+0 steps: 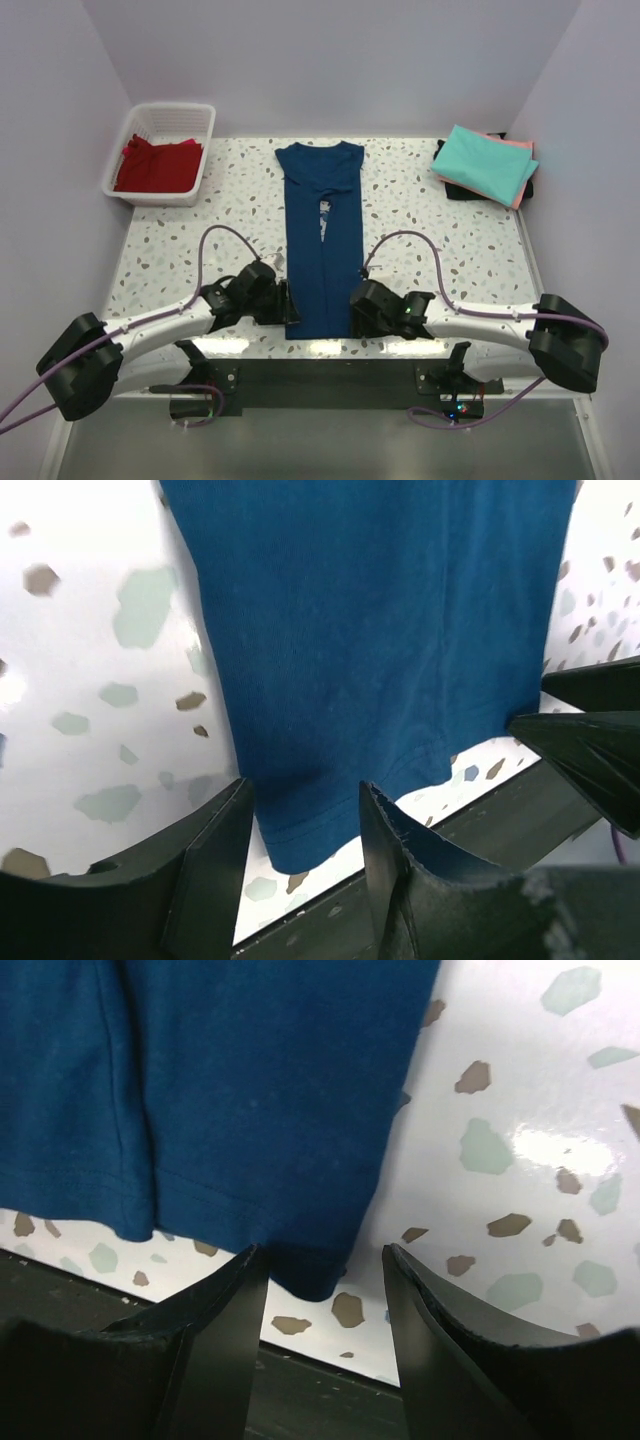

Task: Fold and stack the t-shirts
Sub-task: Fold the tshirt

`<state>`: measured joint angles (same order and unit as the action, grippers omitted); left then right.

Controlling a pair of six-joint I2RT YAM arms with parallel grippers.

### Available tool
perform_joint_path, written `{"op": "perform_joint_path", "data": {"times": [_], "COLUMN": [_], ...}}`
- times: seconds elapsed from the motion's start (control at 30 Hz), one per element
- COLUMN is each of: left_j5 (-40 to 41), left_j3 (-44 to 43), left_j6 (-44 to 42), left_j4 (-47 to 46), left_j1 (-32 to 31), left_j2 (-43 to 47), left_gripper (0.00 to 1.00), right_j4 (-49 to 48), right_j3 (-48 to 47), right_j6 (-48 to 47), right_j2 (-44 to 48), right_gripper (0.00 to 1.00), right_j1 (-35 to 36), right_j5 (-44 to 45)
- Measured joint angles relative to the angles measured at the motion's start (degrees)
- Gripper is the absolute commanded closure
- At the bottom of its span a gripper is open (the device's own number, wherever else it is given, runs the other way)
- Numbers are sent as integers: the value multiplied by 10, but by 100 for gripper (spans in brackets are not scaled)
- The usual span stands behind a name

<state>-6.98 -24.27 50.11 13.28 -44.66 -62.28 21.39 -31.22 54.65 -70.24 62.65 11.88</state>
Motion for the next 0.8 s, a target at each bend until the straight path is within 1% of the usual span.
{"op": "perform_joint_path", "data": {"times": [0.17,0.27,0.43,0.5,0.67,0.8], "left_j5": [16,32,64,76,110,126], "left_j3": [0,-1,-10,-16,-32,-34], "left_j6": [24,39,63,73,103,122], "left_j4": [-4,-8,1,12,53,76], "left_j1": [-40,-59,-82,-87,-102,-107], "left_j2": [-33,-38,-47,-51,-56,-48], "left_gripper": [55,57,59,59,57,56], "right_j4": [-13,-14,-15,-16,-19,-23], "right_j3": [5,5,5,5,5,5], "right_j6": [16,23,30,32,37,41], "right_j2": [-1,-1,-3,-5,-7,-7], "right_gripper": [49,50,54,54,48,46], "right_j1": [12,14,16,17,20,23], "right_j5": [2,4,6,7,10,11]}}
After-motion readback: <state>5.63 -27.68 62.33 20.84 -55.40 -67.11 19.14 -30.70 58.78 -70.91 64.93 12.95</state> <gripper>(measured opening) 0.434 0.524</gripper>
